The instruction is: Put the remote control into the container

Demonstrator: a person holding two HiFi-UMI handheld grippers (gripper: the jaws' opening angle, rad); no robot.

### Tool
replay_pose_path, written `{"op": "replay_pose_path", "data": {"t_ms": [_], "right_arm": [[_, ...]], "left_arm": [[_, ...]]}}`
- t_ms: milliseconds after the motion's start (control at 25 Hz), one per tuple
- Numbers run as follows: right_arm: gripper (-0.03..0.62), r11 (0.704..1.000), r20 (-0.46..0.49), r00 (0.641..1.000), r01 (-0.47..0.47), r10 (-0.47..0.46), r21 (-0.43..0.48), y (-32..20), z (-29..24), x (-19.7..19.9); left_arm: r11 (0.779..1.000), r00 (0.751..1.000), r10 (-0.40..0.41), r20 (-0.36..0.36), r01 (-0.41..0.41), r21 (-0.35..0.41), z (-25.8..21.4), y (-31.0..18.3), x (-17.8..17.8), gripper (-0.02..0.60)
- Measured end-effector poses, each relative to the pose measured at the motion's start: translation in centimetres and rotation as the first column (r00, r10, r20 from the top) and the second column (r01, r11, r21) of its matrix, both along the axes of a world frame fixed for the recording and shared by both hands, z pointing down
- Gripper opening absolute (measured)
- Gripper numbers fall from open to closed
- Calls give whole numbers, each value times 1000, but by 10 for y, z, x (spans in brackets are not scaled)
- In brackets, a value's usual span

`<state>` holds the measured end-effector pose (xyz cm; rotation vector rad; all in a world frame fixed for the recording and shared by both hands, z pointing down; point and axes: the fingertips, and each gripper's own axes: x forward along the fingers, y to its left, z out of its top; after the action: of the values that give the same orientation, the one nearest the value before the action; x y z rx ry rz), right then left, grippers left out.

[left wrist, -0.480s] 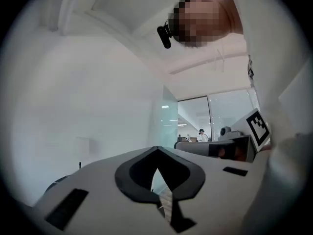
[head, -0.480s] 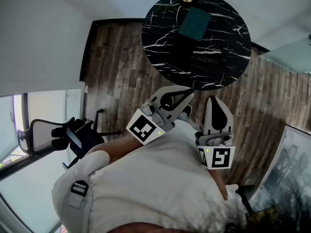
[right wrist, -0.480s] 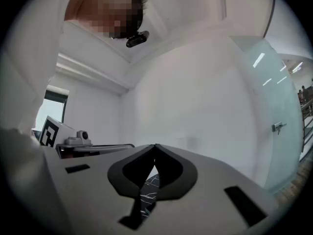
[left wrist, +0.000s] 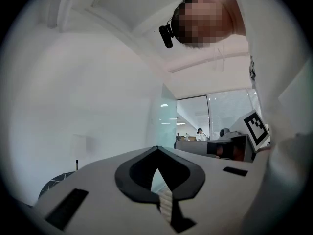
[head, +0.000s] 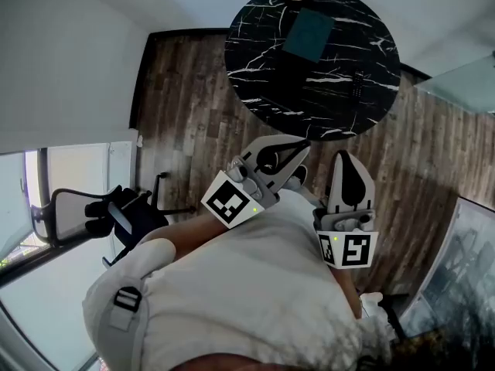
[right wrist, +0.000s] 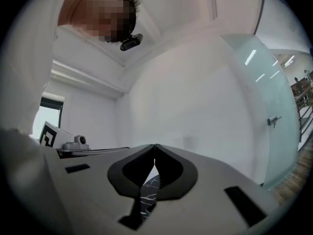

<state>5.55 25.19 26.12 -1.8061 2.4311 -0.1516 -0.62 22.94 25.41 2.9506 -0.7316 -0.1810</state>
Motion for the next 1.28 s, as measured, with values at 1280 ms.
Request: {"op": "replay_pose_path", "data": {"t_ms": [1280], "right_arm": [[8, 996, -56, 997, 51, -55, -67, -89, 22, 23]], "left_arm": [[996, 997, -72, -30, 70, -55, 13, -90, 26, 6]]}}
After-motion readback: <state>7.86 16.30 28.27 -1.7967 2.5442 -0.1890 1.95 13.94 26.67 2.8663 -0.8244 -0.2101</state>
